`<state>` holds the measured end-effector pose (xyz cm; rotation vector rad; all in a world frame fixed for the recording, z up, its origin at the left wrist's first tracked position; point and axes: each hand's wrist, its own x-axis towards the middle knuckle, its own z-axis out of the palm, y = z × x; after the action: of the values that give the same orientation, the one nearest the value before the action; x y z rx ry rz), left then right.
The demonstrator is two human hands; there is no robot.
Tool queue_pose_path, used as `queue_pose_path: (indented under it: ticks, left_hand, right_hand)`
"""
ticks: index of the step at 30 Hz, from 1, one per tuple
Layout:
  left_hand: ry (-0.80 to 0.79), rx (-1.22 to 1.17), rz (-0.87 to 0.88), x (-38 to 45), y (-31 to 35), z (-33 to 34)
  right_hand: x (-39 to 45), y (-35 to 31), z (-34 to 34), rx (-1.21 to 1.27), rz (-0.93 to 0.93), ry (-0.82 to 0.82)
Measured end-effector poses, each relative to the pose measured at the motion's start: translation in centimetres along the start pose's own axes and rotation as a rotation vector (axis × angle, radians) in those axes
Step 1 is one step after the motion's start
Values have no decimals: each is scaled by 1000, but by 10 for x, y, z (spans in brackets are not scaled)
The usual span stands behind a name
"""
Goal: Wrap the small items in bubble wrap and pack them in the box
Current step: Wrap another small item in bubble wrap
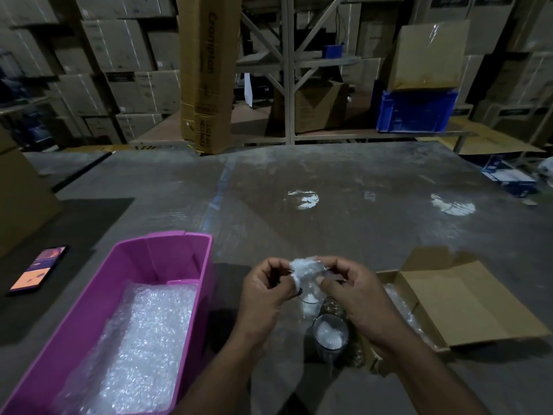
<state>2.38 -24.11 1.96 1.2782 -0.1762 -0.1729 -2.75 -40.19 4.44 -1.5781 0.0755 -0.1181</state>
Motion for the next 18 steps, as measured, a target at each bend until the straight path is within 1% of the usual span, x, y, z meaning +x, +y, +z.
queue_pose_path:
  ticks: [3, 5, 7, 9, 12, 15, 18]
  left_hand:
    - [80, 157, 124, 0, -3, 2]
    - [39, 277, 217, 0, -1, 4]
    - [-10, 329, 262, -2, 2, 8]
    - [11, 326, 260, -1, 2, 9]
    - [83, 282, 231, 4, 0, 7]
    - [131, 263, 215, 7, -3, 6]
    - [141, 307, 211, 8, -8, 6]
  right_hand:
    - [-1, 0, 1, -110, -10, -24]
    - [2, 2, 0, -213, -33, 11]
    - [5, 1, 0, -223, -47, 37]
    - [6, 0, 0, -219, -74, 58]
    - [6, -1, 1, -159, -137, 73]
    - [5, 1, 4, -126, -136, 21]
    - [7, 1, 7, -104, -111, 13]
